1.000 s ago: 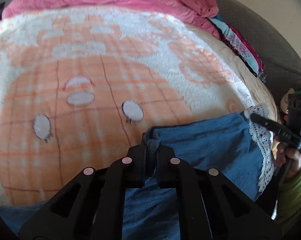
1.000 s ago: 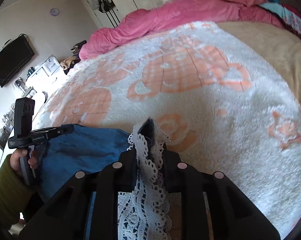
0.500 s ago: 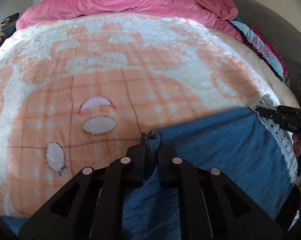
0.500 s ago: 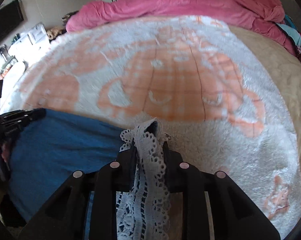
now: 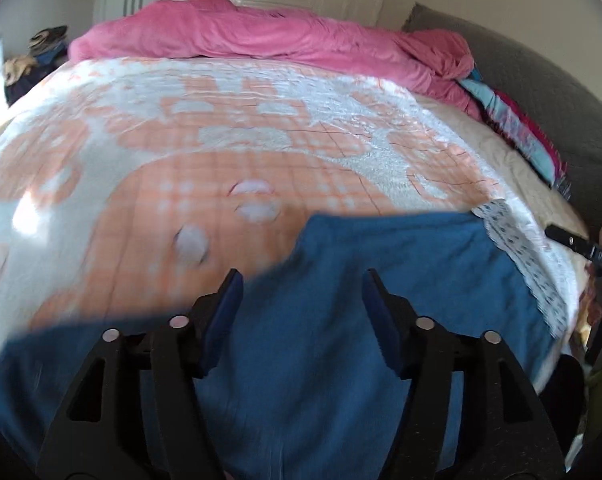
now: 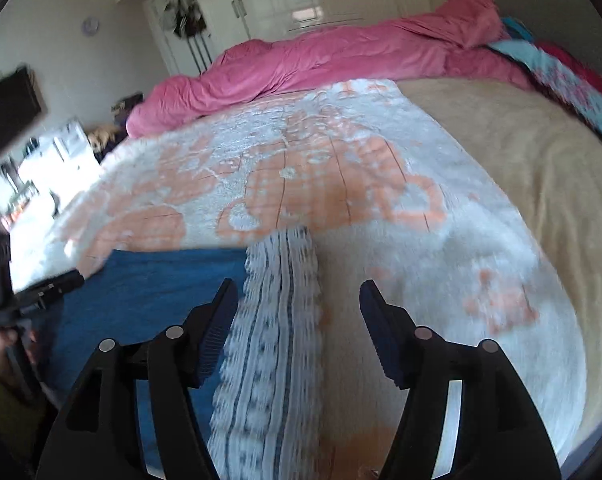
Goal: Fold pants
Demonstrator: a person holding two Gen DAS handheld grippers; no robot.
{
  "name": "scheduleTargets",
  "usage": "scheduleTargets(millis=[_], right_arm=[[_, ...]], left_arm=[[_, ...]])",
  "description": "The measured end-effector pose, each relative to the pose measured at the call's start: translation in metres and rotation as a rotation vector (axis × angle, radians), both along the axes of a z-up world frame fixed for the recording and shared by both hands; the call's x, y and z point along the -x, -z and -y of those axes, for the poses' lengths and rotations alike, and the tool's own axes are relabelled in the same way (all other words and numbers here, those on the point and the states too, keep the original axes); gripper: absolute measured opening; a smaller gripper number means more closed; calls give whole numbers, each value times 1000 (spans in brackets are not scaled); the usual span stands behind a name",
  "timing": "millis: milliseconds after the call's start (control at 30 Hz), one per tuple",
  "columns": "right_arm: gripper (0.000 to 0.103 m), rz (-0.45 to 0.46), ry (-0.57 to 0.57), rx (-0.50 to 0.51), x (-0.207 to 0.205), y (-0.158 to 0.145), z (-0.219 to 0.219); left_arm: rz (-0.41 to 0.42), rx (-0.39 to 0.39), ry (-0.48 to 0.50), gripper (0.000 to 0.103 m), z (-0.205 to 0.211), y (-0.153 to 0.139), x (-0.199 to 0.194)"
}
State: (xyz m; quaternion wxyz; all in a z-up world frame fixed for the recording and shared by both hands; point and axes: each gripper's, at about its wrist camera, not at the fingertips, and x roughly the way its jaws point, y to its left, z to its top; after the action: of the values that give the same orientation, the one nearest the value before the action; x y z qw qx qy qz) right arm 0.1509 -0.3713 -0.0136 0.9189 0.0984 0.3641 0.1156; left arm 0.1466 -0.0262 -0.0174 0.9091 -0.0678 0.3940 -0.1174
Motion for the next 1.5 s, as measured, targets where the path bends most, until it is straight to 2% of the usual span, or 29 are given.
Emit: scheduleTargets(millis=[167,267,300,367,533,700,767,833,1000,1067,1167,1233,1267,1333,1433,1500], right_arm=[[62,-34,83,-193,68,18,26],[63,-46,123,-254,96,28,31],[63,-55,126,-267,101,30,29],[63,-62,110,-286,105,32,24],[63,-119,112,-261,93,42,10],[63,-132,137,-301,89,50,7],[60,-129,150,-327,90,51,10],[48,-128,130,-353,91,51,9],[30,-122,133,-402,89,54,10],[28,-107,113,-422,88,53,10],[25,-70,72,-372,91,41,5],[24,-44,56,-301,95,32,2],[24,-38,51,-233,98,27,0],[24,-53,52,-172,100,27,-2],[24,-110,74,-93,99,43,-1],[24,-126,82,-125,99,50,4]], left_arm=[[-58,24,-17,57,-20,16,55],[-46,-57,-10,58,-18,14,73],[-41,-70,-11,62,-18,13,77],[-36,-91,-13,65,-17,14,80],[-38,-117,-36,65,-15,21,83],[-40,-108,-39,70,-15,22,88],[-41,-106,-41,70,-14,22,89],[-41,-99,-44,71,-15,21,89],[-42,-94,-56,71,-14,20,91],[-42,-96,-56,71,-14,21,91],[-41,-77,-54,72,-17,20,91],[-42,-72,-57,72,-18,20,91],[-41,-71,-56,73,-19,20,92],[-40,-69,-55,73,-21,20,92],[-46,-85,-52,72,-19,23,91],[-44,-113,-45,73,-15,24,91]])
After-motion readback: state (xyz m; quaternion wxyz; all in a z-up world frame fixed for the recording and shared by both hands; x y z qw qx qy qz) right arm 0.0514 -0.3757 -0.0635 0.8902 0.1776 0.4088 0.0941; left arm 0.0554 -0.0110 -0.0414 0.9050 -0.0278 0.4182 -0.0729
